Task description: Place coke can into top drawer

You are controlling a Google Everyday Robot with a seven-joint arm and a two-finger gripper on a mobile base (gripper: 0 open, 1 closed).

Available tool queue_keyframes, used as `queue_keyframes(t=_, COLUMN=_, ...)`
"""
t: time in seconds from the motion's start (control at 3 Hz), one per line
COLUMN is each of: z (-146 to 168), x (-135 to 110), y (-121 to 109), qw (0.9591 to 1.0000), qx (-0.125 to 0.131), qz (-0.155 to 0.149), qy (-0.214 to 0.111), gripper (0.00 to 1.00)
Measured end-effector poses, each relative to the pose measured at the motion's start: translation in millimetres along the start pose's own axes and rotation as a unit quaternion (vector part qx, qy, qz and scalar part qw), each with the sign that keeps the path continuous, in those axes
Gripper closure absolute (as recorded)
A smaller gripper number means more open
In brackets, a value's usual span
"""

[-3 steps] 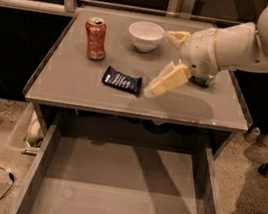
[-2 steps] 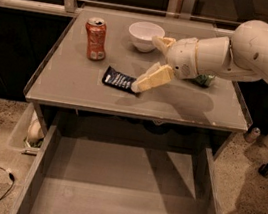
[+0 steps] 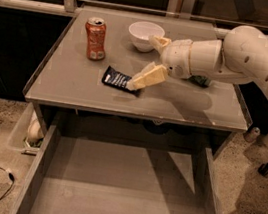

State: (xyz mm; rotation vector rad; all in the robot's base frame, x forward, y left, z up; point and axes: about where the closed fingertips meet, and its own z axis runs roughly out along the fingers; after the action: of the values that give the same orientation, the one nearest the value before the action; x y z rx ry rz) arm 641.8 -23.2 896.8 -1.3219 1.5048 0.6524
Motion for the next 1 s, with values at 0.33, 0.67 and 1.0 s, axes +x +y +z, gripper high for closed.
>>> queue_keyframes(t=0.33, z=35.0, x=-6.8, y=-28.1, qw=0.9987, qx=0.005, qz=0.002, qy=-0.05, gripper=0.0)
queue_keyframes(t=0.67, z=61.2, x=-24.1, y=-58.4, qw=0.9958, qx=0.01, qz=0.006, qy=-0.091, gripper=0.0)
queue_keyframes(t=1.0, z=82.9, x=-40.5, y=-78.9, qw=0.9942, qx=0.008, qz=0.008, qy=-0.107, gripper=0.0)
